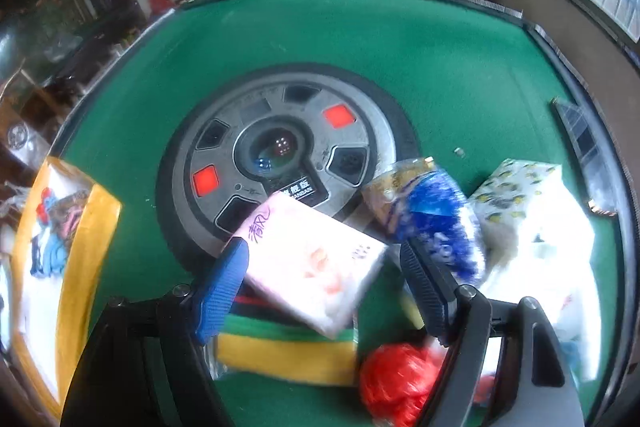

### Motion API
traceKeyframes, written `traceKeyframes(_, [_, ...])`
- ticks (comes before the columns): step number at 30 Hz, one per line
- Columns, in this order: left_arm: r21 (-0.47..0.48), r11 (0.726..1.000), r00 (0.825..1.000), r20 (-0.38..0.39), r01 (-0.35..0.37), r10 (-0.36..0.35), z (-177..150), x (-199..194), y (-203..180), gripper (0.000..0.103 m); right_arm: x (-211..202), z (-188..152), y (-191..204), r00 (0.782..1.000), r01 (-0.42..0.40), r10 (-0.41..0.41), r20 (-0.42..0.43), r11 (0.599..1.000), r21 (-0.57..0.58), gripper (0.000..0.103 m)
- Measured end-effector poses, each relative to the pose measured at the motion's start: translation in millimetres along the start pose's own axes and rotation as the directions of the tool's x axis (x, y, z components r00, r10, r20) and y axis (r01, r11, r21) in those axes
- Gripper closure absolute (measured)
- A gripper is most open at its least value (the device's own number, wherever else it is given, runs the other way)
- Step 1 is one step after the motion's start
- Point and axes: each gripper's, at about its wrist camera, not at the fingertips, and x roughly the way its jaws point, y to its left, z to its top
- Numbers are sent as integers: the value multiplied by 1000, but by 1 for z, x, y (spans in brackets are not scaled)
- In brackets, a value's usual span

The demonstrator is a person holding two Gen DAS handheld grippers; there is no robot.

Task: Organize soft objects
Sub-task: 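Release the wipe pack in the box with left while right drops the pink tissue pack there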

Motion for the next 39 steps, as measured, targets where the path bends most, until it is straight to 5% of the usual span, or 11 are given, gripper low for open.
traceKeyframes(3, [-4,1000,1000,3,3,-3,0,-2,0,38,9,0,5,1000,-19,19,-14,1000,20,32])
traceKeyframes(5, [-2,1000,1000,5,4,-4,0,-3,-1,38,3,-2,8,999,-40,39,9,999,19,61])
traceKeyframes(8, [3,1000,1000,5,0,0,2,-3,-1,38,-10,-5,9,996,-82,82,36,997,12,77])
traceKeyframes(11, [3,1000,1000,1,-10,10,4,0,1,38,-25,-9,15,992,-108,108,70,994,-12,83])
traceKeyframes(24, [53,991,987,-106,-119,124,17,38,-16,38,-104,-28,81,935,-261,288,206,953,-151,84])
traceKeyframes(27, [57,983,968,-170,-176,183,20,57,-18,38,-111,-38,110,916,-314,353,189,926,-209,84])
traceKeyframes(35, [88,964,947,-187,-249,262,47,89,-31,36,-83,-63,187,893,-410,446,65,864,-290,84])
traceKeyframes(39, [58,971,957,-166,-231,237,57,93,-33,37,-58,-76,215,895,-429,445,-11,855,-291,84])
